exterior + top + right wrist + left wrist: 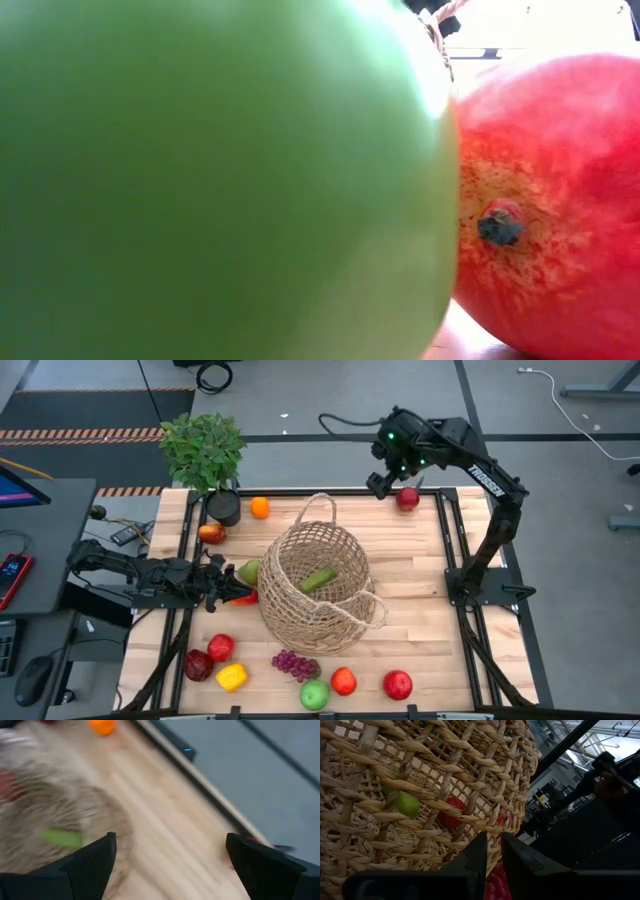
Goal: Build produce basket
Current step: Put the pomegranate into the basket
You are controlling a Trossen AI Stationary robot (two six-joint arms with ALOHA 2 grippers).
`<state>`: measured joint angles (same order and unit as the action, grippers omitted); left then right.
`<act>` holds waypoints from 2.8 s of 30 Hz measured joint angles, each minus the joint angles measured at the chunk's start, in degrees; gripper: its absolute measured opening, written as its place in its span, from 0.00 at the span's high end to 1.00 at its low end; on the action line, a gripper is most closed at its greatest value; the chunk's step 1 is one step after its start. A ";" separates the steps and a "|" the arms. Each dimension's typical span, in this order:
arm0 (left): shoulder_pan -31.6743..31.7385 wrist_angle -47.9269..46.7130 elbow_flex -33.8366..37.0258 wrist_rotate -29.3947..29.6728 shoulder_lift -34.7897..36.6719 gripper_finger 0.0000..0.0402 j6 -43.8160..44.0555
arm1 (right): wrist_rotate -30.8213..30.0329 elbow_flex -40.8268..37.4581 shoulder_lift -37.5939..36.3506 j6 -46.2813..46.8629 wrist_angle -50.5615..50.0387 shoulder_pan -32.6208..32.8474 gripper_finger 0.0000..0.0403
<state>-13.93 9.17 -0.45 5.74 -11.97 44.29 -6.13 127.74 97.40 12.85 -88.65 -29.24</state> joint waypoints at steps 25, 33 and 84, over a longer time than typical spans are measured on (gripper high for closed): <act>0.00 0.00 0.01 0.02 -0.01 0.85 -0.02 | -4.34 -35.59 0.10 1.84 21.56 -21.23 0.05; 0.00 -0.01 0.02 0.02 0.00 0.85 0.00 | -1.42 -44.75 0.08 -0.96 30.11 -26.75 0.01; -0.02 0.00 0.00 0.02 0.00 0.84 -0.01 | -9.08 -68.30 -0.23 6.51 53.49 -25.61 0.07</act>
<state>-13.96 9.17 -0.45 5.75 -11.97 44.29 -15.21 59.44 97.17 19.35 -35.16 -54.85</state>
